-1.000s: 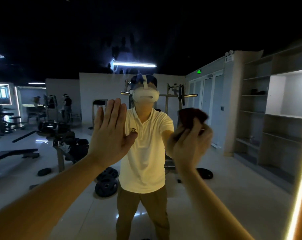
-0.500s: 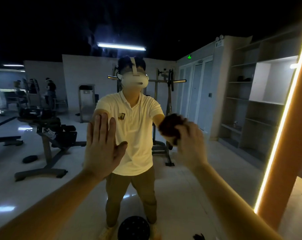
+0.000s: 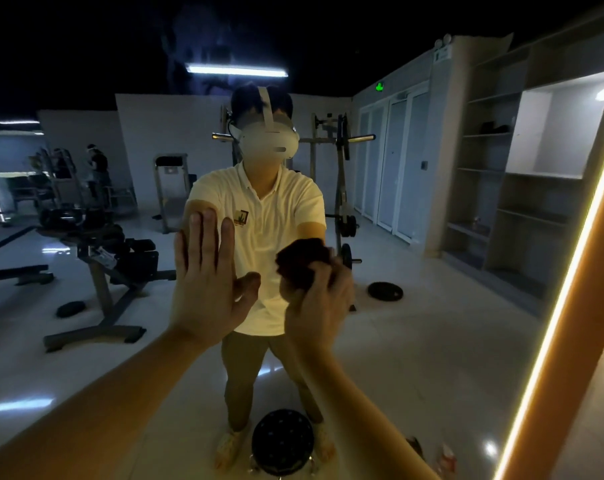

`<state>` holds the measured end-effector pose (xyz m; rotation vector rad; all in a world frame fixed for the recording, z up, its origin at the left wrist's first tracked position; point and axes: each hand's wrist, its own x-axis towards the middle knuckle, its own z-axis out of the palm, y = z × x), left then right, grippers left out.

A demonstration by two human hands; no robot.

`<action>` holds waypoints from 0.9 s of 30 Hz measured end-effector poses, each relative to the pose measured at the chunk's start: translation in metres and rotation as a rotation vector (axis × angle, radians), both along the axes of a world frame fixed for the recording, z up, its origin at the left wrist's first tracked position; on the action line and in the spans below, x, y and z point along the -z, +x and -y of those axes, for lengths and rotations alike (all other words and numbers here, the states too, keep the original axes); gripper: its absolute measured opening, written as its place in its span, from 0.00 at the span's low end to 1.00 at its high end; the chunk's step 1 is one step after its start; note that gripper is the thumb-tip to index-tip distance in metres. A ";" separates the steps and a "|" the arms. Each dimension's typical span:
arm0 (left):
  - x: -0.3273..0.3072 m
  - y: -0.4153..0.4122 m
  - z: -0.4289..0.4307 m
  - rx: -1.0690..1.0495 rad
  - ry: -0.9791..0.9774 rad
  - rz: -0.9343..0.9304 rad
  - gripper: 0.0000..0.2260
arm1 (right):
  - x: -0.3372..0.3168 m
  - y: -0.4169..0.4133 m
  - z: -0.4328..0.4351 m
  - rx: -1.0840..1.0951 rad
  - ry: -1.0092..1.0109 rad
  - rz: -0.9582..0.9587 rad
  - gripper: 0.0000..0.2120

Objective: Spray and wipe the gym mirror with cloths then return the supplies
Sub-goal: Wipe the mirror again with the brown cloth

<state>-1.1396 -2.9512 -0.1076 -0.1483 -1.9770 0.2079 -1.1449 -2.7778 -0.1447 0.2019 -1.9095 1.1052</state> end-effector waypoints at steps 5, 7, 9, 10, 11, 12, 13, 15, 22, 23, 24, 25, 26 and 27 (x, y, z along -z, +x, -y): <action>-0.006 0.013 0.007 0.015 -0.013 0.060 0.42 | 0.035 -0.004 -0.032 -0.237 0.689 -0.172 0.24; -0.008 0.017 0.007 -0.003 -0.017 0.070 0.41 | 0.034 -0.009 -0.073 -0.167 0.778 -0.166 0.15; -0.009 0.020 0.005 -0.014 -0.010 0.073 0.41 | 0.028 -0.020 -0.122 -0.017 0.576 -0.065 0.04; -0.007 0.021 0.003 -0.011 -0.002 0.070 0.40 | 0.025 -0.026 -0.147 0.091 0.515 0.003 0.03; -0.004 0.024 0.001 -0.003 0.012 0.068 0.40 | 0.022 -0.030 -0.169 0.163 0.414 0.075 0.04; 0.001 0.027 0.001 0.009 0.036 0.072 0.41 | 0.021 -0.034 -0.185 0.214 0.272 0.116 0.05; 0.009 0.031 0.001 0.020 0.073 0.082 0.41 | 0.021 -0.040 -0.196 0.269 0.137 0.126 0.08; 0.032 0.042 0.007 0.041 0.155 0.123 0.43 | 0.019 -0.044 -0.188 0.317 -0.095 0.179 0.13; 0.083 0.050 0.028 -0.096 0.020 0.254 0.58 | 0.048 -0.012 -0.053 0.102 -0.195 0.259 0.21; 0.085 0.047 0.029 -0.115 -0.001 0.262 0.60 | 0.058 -0.006 -0.034 0.053 -0.155 0.258 0.20; 0.086 0.045 0.030 -0.131 -0.012 0.263 0.63 | 0.067 0.002 -0.018 0.023 -0.097 0.222 0.19; 0.087 0.042 0.031 -0.141 -0.019 0.259 0.65 | 0.078 0.007 -0.004 -0.006 -0.016 0.178 0.18; 0.088 0.041 0.033 -0.148 -0.026 0.254 0.67 | 0.087 0.012 0.005 -0.048 0.078 0.123 0.17; 0.088 0.041 0.034 -0.150 -0.034 0.252 0.66 | 0.095 0.015 0.008 -0.107 0.201 0.063 0.16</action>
